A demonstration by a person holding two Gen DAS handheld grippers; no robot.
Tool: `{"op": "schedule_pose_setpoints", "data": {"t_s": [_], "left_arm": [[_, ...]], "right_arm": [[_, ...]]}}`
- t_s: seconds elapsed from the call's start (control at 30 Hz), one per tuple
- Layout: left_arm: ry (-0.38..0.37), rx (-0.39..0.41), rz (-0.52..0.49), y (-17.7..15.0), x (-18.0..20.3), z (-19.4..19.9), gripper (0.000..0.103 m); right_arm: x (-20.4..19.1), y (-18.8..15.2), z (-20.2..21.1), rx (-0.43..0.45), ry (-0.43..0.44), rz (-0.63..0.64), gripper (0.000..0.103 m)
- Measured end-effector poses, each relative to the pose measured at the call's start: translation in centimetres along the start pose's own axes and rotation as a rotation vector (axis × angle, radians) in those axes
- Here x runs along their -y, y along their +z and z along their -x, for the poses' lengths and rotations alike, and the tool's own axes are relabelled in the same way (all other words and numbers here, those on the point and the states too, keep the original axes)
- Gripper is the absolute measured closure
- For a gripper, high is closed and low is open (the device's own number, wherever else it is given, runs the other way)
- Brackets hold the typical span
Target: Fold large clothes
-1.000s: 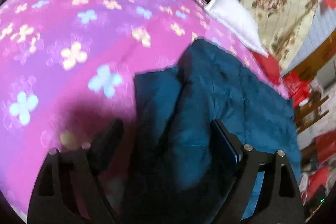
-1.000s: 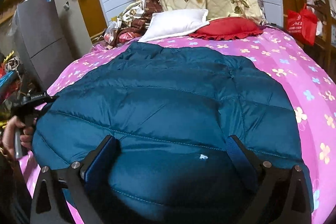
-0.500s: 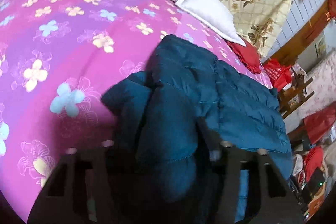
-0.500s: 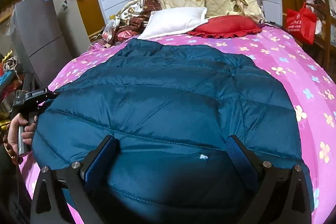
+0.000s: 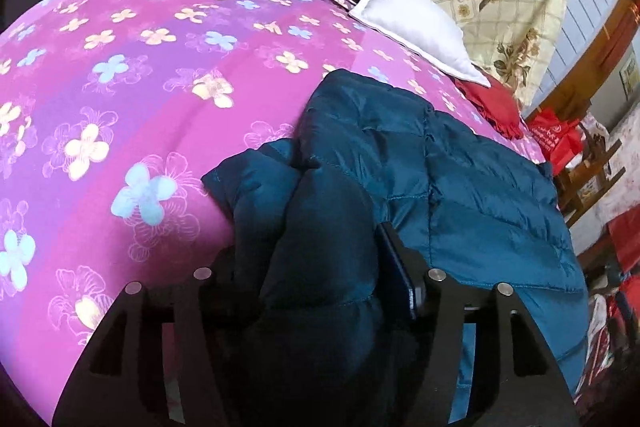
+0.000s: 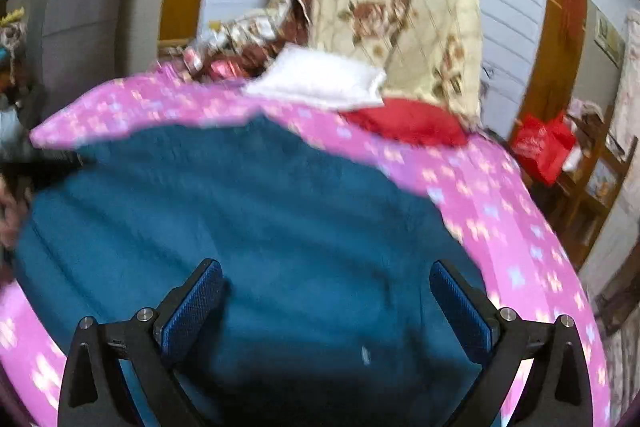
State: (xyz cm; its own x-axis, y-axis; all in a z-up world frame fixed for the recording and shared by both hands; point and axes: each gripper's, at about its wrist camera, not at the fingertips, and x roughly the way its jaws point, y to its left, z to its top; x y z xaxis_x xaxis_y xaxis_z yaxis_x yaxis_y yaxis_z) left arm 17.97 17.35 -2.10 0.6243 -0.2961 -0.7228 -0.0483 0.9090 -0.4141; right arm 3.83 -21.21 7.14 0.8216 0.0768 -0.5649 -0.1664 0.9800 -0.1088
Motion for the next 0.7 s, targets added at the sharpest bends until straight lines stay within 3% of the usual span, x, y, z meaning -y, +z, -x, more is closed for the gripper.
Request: {"op": "schedule_pose_setpoints", "data": {"t_s": [0.03, 0.13, 0.23, 0.33, 0.43, 0.57, 0.63, 0.7], "left_arm": [[-0.001, 0.001, 0.003, 0.0, 0.0, 0.0, 0.042], [0.007, 0.005, 0.006, -0.1, 0.0, 0.0, 0.040], [0.010, 0.005, 0.009, -0.1, -0.1, 0.0, 0.037], [0.008, -0.004, 0.021, 0.0, -0.3, -0.2, 0.033], [0.006, -0.005, 0.022, 0.1, -0.4, -0.3, 0.033], [0.001, -0.007, 0.021, 0.2, -0.6, -0.3, 0.033], [-0.001, -0.008, 0.019, 0.2, -0.6, -0.2, 0.033], [-0.004, -0.010, 0.017, 0.2, -0.6, -0.3, 0.032]], "right_arm": [[0.4, 1.2, -0.8, -0.040, 0.088, -0.031, 0.000], [2.1, 1.7, -4.4, -0.182, 0.233, -0.134, 0.000], [5.2, -1.1, -7.8, -0.277, 0.138, -0.227, 0.000], [8.9, -2.1, -6.3, -0.187, 0.211, -0.374, 0.002], [14.0, -1.6, -4.7, -0.119, 0.118, -0.440, 0.002], [18.1, -3.5, -6.9, -0.257, 0.039, -0.455, 0.002], [18.9, -4.7, -7.9, -0.313, 0.060, -0.427, 0.002], [20.0, -6.0, -8.8, -0.333, 0.187, -0.477, 0.002]]}}
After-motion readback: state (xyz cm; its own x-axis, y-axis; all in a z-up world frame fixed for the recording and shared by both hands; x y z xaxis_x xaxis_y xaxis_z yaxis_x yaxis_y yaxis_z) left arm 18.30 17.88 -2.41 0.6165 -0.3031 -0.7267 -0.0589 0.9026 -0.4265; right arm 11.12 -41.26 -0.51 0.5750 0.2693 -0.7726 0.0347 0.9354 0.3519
